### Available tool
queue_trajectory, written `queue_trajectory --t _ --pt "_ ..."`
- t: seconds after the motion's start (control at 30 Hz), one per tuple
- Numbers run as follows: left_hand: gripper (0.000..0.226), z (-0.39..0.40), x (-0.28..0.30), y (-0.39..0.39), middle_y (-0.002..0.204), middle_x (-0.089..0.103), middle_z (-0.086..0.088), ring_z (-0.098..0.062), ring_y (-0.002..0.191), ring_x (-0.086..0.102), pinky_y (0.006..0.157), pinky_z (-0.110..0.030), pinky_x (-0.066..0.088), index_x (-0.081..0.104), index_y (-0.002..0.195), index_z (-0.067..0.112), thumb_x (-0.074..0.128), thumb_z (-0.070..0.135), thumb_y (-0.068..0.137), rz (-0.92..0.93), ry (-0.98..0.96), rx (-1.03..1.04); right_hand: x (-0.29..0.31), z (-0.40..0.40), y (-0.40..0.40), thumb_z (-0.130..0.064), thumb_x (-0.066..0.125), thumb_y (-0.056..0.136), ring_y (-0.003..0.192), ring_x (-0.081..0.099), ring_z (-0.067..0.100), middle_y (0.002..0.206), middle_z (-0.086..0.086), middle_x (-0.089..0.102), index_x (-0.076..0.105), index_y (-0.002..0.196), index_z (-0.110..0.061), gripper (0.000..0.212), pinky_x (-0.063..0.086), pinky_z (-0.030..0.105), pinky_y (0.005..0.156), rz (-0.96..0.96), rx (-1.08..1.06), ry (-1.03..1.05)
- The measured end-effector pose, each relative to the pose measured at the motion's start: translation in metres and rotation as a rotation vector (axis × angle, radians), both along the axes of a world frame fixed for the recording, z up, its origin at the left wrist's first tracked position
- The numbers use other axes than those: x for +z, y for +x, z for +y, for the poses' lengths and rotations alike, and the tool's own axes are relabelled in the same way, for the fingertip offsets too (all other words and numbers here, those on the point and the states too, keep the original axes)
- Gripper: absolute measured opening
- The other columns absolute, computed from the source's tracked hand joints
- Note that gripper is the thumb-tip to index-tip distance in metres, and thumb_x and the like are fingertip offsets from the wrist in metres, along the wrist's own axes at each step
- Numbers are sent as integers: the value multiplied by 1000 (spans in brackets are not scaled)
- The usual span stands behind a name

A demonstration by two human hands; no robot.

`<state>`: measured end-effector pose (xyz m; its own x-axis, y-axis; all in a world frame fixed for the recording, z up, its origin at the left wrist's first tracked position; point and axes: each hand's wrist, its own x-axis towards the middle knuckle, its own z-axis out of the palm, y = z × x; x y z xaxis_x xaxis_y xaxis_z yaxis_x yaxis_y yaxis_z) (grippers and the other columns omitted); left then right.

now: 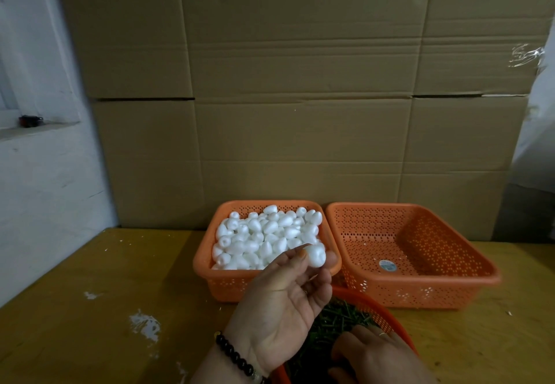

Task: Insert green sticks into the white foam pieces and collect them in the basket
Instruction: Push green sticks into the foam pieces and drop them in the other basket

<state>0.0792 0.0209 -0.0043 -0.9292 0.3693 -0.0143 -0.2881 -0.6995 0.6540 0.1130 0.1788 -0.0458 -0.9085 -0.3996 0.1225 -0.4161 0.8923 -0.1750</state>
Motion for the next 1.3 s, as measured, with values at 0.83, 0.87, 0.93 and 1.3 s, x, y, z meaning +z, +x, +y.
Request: queue_trajectory --t 0.83,0.87,0.93,1.3 --pt "31 -1 -6 -7 102 68 -26 -20 67 66 54 -29 56 61 115 -4 60 6 85 -210 42 27 6 14 -3 -22 74 78 80 54 -23 83 -34 58 69 84 -47 26 37 -4 75 17 -174 -451" --pt "32 -1 -6 -7 102 68 -26 -20 67 66 54 -30 56 61 116 -4 60 6 86 -212 40 31 6 15 -3 -22 74 78 86 52 -24 82 -32 59 66 81 -49 29 37 -3 75 29 -188 -476" --pt "33 0 -6 -7 102 69 -26 -20 66 66 54 -29 56 60 117 -4 60 7 86 -214 29 36 4 17 -3 -24 74 79 92 48 -24 80 -27 61 59 76 -51 32 38 -2 72 46 -217 -502" --pt "33 1 -6 -7 95 70 -22 -19 63 66 55 -31 56 63 114 -3 63 9 83 -213 -11 40 0 18 -5 10 63 78 77 70 10 86 -8 74 56 65 -4 20 55 31 73 45 -297 -1142"
